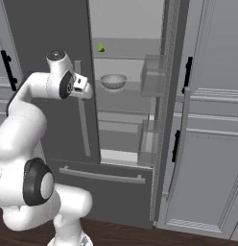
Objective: Grab a lemon wedge from the fridge and one ice cube from the ice bowl, and put them in the glass of lemonade.
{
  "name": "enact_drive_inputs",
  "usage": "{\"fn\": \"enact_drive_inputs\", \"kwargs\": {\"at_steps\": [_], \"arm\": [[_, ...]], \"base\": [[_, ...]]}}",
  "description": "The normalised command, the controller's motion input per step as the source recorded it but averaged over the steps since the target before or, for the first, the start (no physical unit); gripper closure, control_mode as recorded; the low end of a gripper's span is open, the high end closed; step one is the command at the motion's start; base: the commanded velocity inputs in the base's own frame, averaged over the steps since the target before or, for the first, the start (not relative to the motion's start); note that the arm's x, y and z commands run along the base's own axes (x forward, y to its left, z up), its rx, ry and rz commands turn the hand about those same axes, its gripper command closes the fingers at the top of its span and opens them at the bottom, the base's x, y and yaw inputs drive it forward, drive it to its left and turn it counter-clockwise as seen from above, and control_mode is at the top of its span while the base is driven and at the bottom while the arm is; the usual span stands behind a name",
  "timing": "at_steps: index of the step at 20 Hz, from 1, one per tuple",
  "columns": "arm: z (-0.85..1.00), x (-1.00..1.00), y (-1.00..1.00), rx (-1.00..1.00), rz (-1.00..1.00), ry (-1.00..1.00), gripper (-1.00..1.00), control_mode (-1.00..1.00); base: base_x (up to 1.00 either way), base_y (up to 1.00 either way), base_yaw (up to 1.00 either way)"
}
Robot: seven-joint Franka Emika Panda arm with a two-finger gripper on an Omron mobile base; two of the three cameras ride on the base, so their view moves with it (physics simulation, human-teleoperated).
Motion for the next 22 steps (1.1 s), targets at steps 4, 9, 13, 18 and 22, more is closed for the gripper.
{"fn": "enact_drive_inputs", "kwargs": {"at_steps": [4, 9, 13, 18, 22], "arm": [[-0.29, 0.87, 0.27, 0.0, 0.03, 0.0, -1.0, -1.0], [-0.19, 0.78, 0.28, 0.0, 0.0, 0.0, -1.0, -1.0], [0.0, 0.54, 0.16, 0.0, 0.0, 0.0, -1.0, -1.0], [-0.05, 0.24, -0.03, 0.0, 0.0, -0.01, -1.0, -1.0], [-0.15, -0.09, -0.12, 0.0, 0.0, -0.17, -1.0, -1.0]], "base": [[0.0, 0.0, 0.0], [0.0, 0.0, 0.0], [0.0, 0.0, 0.0], [0.0, 0.0, 0.0], [0.0, 0.0, 0.0]]}}
